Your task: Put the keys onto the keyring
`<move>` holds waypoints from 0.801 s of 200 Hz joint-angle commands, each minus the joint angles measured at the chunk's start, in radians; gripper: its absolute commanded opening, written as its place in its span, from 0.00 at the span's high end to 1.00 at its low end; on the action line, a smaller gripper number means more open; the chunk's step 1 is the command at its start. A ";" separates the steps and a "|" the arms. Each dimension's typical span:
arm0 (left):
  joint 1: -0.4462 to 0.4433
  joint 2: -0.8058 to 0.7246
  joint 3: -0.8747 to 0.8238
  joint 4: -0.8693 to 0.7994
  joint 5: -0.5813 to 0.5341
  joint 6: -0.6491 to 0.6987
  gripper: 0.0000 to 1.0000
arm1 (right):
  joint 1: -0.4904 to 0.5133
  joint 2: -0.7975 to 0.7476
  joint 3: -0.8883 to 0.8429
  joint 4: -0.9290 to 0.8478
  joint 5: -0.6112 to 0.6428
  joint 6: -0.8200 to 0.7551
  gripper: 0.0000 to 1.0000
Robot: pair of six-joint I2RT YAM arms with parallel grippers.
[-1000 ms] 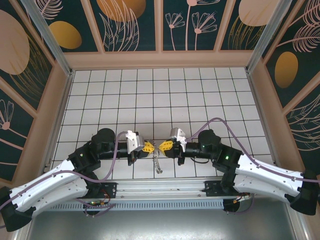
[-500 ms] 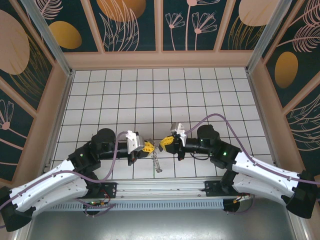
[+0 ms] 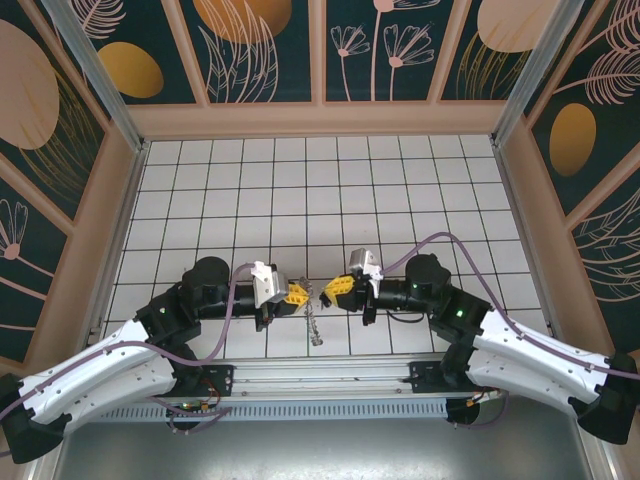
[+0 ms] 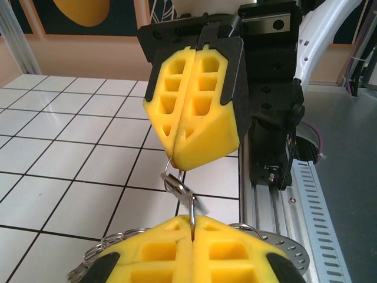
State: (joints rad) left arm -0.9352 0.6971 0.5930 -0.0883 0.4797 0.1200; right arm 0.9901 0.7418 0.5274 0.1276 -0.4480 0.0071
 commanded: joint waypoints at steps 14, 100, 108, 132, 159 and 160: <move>-0.004 -0.011 0.025 0.054 0.064 0.006 1.00 | 0.015 -0.003 -0.007 0.004 -0.027 -0.034 1.00; -0.004 -0.031 0.011 0.086 0.120 -0.014 1.00 | 0.053 -0.048 -0.048 0.035 -0.052 -0.059 1.00; -0.004 -0.025 0.014 0.083 0.122 -0.012 1.00 | 0.053 -0.040 -0.043 0.034 -0.056 -0.061 1.00; -0.004 -0.016 0.016 0.075 0.119 -0.010 1.00 | 0.055 -0.022 -0.032 0.050 -0.075 -0.062 1.00; -0.004 -0.014 0.014 0.075 0.117 -0.010 1.00 | 0.057 -0.015 -0.031 0.057 -0.085 -0.055 1.00; -0.005 -0.013 0.014 0.076 0.117 -0.010 1.00 | 0.057 -0.015 -0.031 0.057 -0.084 -0.054 1.00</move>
State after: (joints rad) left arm -0.9352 0.6865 0.5930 -0.0540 0.5755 0.1150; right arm 1.0363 0.7242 0.4820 0.1352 -0.5037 -0.0395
